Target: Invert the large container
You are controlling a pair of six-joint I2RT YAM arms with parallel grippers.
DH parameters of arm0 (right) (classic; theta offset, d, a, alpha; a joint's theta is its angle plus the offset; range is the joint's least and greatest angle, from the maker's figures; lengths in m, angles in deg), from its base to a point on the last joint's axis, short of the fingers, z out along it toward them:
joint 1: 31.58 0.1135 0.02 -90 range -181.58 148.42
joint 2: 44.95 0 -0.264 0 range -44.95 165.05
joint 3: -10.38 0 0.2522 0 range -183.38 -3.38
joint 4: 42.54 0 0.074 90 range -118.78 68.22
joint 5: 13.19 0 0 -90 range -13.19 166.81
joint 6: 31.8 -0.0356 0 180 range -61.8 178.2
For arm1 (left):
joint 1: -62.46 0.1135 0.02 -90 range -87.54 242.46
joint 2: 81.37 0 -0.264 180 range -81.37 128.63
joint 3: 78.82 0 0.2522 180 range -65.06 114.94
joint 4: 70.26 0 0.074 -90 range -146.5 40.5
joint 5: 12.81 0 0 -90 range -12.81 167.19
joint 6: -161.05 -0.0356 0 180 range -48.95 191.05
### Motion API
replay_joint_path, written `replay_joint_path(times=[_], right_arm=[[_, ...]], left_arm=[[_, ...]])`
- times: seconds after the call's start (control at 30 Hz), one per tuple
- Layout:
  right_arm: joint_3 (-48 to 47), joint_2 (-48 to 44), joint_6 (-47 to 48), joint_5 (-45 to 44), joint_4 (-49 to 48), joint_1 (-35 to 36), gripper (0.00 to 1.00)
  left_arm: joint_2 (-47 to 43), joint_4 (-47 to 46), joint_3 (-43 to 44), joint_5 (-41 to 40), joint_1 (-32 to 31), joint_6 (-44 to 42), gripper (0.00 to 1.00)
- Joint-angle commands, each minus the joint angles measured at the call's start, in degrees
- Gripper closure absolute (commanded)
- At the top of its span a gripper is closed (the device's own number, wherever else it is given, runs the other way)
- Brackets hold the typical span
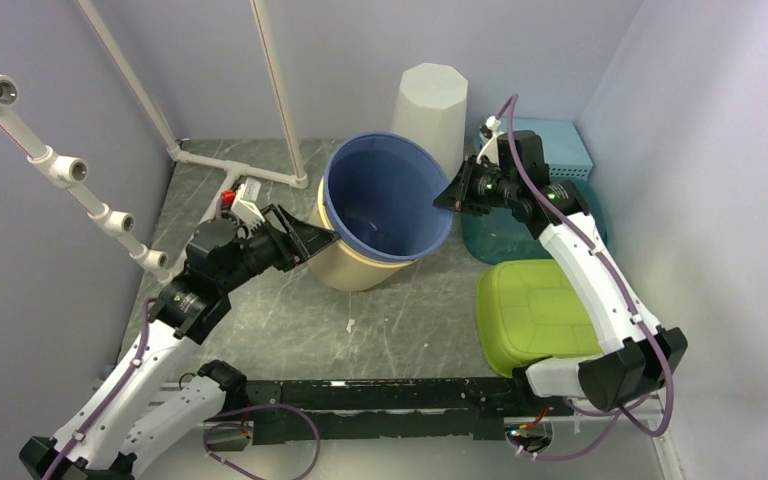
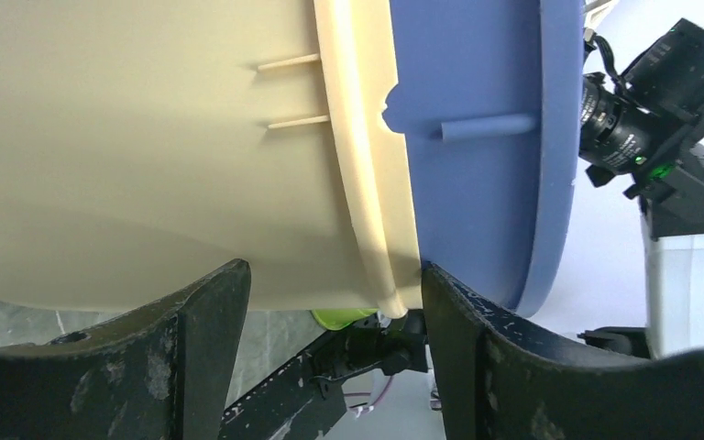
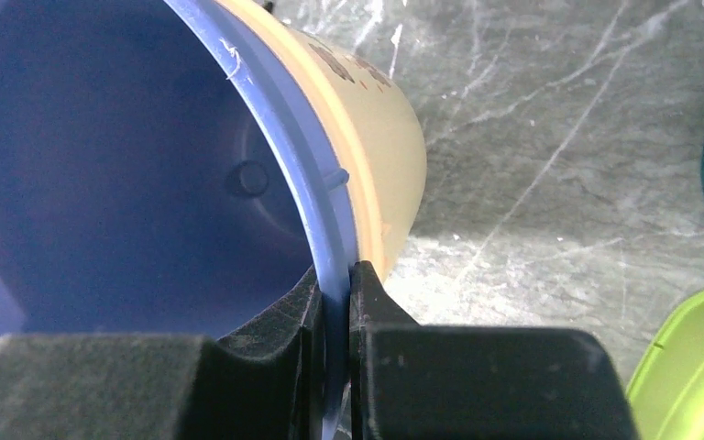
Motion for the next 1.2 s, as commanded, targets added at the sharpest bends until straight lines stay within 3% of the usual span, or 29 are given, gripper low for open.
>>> replay_joint_path(times=[0.0, 0.17, 0.57, 0.73, 0.97, 1.17], right_arm=[[0.55, -5.49, -9.02, 19.28, -17.03, 0.76, 1.0], [6.6, -8.3, -16.33, 27.59, -29.95, -0.46, 1.0], [7.55, -10.26, -16.2, 30.57, -33.54, -0.43, 1.0], [6.5, -9.56, -15.75, 29.11, -31.13, -0.43, 1.0], [0.55, -6.24, -11.37, 17.36, -16.53, -0.45, 1.0], [2.52, -6.3, -12.87, 17.17, -17.59, -0.44, 1.0]], left_arm=[[1.34, -2.82, -1.27, 1.47, -0.14, 0.79, 0.28], [1.48, 0.66, -0.97, 0.33, -0.14, -0.83, 0.28], [2.38, -1.55, -2.49, 1.53, -0.14, -1.94, 0.3], [2.69, 0.06, -1.77, -0.13, -0.14, -3.0, 0.3], [3.38, 4.68, -0.18, -1.43, -0.14, -4.56, 0.29], [3.52, 3.74, -0.77, -1.14, -0.14, -4.88, 0.28]])
